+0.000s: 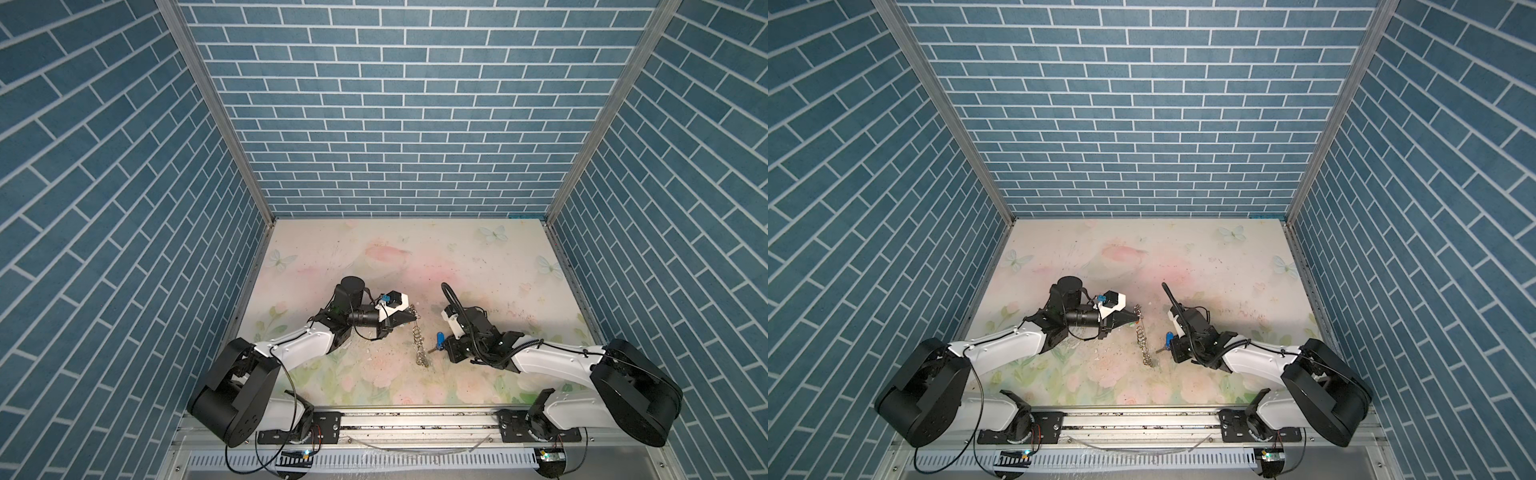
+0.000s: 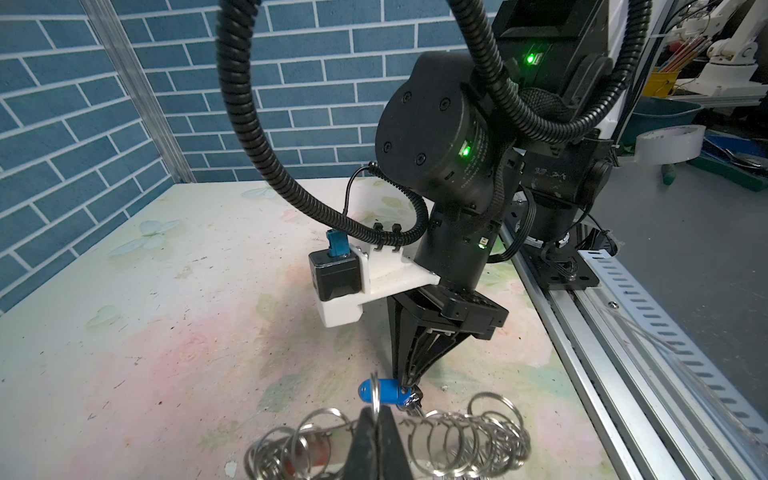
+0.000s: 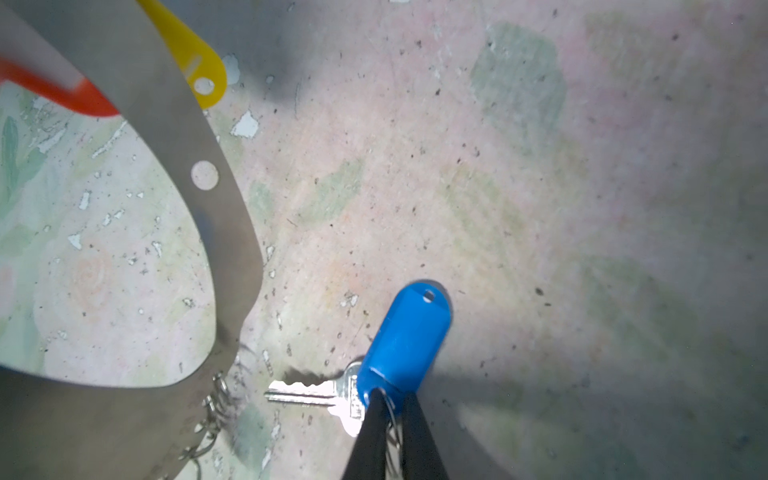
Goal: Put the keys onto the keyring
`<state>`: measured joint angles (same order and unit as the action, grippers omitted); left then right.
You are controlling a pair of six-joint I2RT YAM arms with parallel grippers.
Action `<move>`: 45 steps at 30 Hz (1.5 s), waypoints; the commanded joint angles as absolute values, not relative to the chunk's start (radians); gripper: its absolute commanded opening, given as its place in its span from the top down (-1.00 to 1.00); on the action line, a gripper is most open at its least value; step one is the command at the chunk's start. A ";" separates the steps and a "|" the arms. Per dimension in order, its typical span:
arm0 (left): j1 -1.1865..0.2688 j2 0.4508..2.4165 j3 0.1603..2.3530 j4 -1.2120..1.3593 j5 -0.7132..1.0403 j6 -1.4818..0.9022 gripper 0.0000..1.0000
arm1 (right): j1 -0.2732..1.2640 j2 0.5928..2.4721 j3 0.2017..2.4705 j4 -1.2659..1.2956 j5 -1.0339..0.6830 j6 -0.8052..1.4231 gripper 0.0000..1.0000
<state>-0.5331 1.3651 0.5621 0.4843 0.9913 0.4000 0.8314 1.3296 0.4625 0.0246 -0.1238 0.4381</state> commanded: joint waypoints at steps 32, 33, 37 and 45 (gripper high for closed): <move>-0.528 1.327 0.562 0.483 0.999 0.417 1.00 | 0.790 1.777 1.148 -0.997 -0.055 0.145 0.81; -0.528 1.327 0.562 0.482 0.999 0.417 1.00 | 0.790 1.784 1.150 -0.988 -0.052 0.143 0.79; -0.528 1.327 0.561 0.482 0.998 0.416 1.00 | 0.790 1.795 1.152 -0.949 -0.053 0.140 0.68; -0.528 1.327 0.561 0.480 0.994 0.420 1.00 | 0.790 1.721 1.111 -0.906 -0.081 0.172 0.50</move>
<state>-0.5331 1.3464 0.5617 0.4717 0.9871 0.4088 0.7933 1.7756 1.1187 -0.9123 -0.0738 0.1680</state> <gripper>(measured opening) 0.044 0.246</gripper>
